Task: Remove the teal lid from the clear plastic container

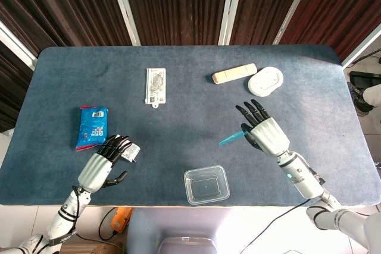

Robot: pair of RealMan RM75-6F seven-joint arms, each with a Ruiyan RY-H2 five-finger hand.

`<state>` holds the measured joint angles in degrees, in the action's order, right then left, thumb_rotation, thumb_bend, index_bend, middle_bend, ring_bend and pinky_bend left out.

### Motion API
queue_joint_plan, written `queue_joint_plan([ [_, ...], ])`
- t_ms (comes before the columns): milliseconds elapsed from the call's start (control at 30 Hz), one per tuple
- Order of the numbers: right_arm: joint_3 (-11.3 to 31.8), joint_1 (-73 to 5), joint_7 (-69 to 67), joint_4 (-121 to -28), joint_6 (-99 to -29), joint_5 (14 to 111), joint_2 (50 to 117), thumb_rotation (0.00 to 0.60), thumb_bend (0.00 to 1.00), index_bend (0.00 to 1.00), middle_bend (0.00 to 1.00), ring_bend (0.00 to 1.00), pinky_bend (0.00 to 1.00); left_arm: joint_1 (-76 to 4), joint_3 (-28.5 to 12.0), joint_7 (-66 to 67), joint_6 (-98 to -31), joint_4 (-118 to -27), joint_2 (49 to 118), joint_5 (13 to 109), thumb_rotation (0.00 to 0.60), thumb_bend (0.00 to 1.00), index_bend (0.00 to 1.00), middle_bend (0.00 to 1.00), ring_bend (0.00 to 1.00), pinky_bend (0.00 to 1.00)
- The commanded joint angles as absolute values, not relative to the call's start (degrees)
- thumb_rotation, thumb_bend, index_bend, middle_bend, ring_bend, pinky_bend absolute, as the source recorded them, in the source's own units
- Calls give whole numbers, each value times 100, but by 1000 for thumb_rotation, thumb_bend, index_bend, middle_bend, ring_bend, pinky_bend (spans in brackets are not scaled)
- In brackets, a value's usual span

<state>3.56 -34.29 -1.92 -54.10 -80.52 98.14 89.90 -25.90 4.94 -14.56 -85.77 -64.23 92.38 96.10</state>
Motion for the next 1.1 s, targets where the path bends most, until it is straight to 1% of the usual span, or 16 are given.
queue_joint_plan([
  [33, 237, -3456, -241, -5271, -8192, 9979, 9051, 600, 614, 818, 204, 0, 1, -2514, 458, -1535, -8543, -6312, 9263, 9546, 600, 315, 0, 0, 0, 0],
  [100, 117, -3432, -294, -5242, -8184, 10059, 9026, 600, 598, 743, 204, 0, 1, -2475, 447, -1581, -8530, -6272, 9249, 9526, 600, 315, 0, 0, 0, 0],
  [167, -130, -3446, -454, -5292, -8024, 10220, 8874, 600, 512, 599, 200, 0, 0, -2434, 449, -1644, -8535, -6271, 9223, 9525, 600, 316, 0, 0, 0, 0],
  [233, -292, -3434, -530, -5335, -7960, 10326, 8751, 600, 438, 477, 181, 0, 0, -2396, 461, -1716, -8542, -6305, 9194, 9532, 600, 316, 0, 0, 0, 0],
  [267, -371, -3405, -537, -5336, -7967, 10379, 8702, 600, 418, 436, 168, 0, 0, -2371, 470, -1749, -8557, -6334, 9175, 9545, 600, 316, 0, 0, 0, 0],
  [400, -535, -3264, -521, -5312, -8066, 10460, 8574, 600, 398, 382, 144, 0, 0, -2316, 486, -1738, -8605, -6381, 9133, 9612, 600, 314, 0, 0, 0, 0],
  [500, -607, -3147, -558, -5374, -8147, 10458, 8439, 600, 377, 320, 117, 0, 0, -2284, 491, -1710, -8645, -6444, 9087, 9667, 600, 315, 0, 0, 0, 0],
  [633, -663, -3009, -609, -5512, -8194, 10403, 8246, 600, 296, 185, 80, 0, 0, -2236, 479, -1667, -8712, -6533, 9014, 9716, 600, 314, 0, 0, 0, 0],
  [767, -798, -2874, -675, -5758, -7980, 10292, 7988, 600, 202, 46, 31, 0, 0, -2147, 498, -1673, -8744, -6700, 8871, 9712, 600, 316, 0, 0, 0, 0],
  [867, -937, -2731, -692, -5986, -7803, 10199, 7763, 600, 161, 0, 2, 0, 0, -2050, 557, -1610, -8752, -6870, 8677, 9703, 600, 315, 0, 0, 0, 0],
  [967, -1135, -2585, -771, -6289, -7659, 10171, 7487, 600, 133, 0, 0, 0, 0, -1930, 663, -1491, -8681, -7115, 8379, 9646, 600, 317, 0, 0, 0, 0],
  [1100, -1373, -2409, -691, -6746, -7450, 10119, 7092, 600, 118, 0, 0, 0, 0, -1787, 844, -1187, -8333, -7761, 7752, 9384, 600, 317, 0, 0, 0, 0],
])
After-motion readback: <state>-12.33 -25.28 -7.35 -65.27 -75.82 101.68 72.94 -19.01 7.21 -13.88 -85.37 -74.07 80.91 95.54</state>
